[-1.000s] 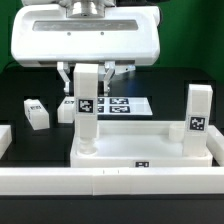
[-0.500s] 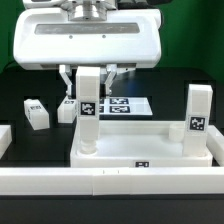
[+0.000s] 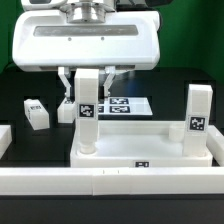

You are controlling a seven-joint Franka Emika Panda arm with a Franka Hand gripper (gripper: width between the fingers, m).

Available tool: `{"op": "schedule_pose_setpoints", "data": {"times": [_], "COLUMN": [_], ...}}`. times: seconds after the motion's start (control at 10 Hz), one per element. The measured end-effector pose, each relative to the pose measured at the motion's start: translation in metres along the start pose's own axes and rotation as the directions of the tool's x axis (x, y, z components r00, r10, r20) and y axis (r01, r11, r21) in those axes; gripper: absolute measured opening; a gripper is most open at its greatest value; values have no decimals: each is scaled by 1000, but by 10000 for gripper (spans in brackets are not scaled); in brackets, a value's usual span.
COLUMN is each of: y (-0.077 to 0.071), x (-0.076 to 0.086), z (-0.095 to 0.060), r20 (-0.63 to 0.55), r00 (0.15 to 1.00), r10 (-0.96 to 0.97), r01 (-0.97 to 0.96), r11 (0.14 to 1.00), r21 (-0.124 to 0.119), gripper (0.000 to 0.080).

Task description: Assemble desk

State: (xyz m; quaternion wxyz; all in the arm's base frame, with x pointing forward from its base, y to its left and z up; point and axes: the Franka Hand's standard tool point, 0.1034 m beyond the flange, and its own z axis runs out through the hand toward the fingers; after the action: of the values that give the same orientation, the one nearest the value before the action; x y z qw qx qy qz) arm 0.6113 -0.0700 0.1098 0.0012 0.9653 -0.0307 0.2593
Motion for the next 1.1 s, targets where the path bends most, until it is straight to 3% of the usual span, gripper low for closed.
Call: {"op": "schedule_pose_setpoints", "data": {"times": [0.5, 0.8, 1.0, 1.1], "y": [2, 12, 11, 11], "x": [-7, -13, -14, -14], "z": [6, 5, 6, 6], "r20": [-11, -86, -72, -72], "r00": [1000, 996, 997, 997], "r10": [2, -1, 1, 1], "r01": [-2, -4, -5, -5], "r11": [1000, 998, 999, 999], "r21": [-12, -58, -52, -52], "gripper": [287, 287, 296, 474]}}
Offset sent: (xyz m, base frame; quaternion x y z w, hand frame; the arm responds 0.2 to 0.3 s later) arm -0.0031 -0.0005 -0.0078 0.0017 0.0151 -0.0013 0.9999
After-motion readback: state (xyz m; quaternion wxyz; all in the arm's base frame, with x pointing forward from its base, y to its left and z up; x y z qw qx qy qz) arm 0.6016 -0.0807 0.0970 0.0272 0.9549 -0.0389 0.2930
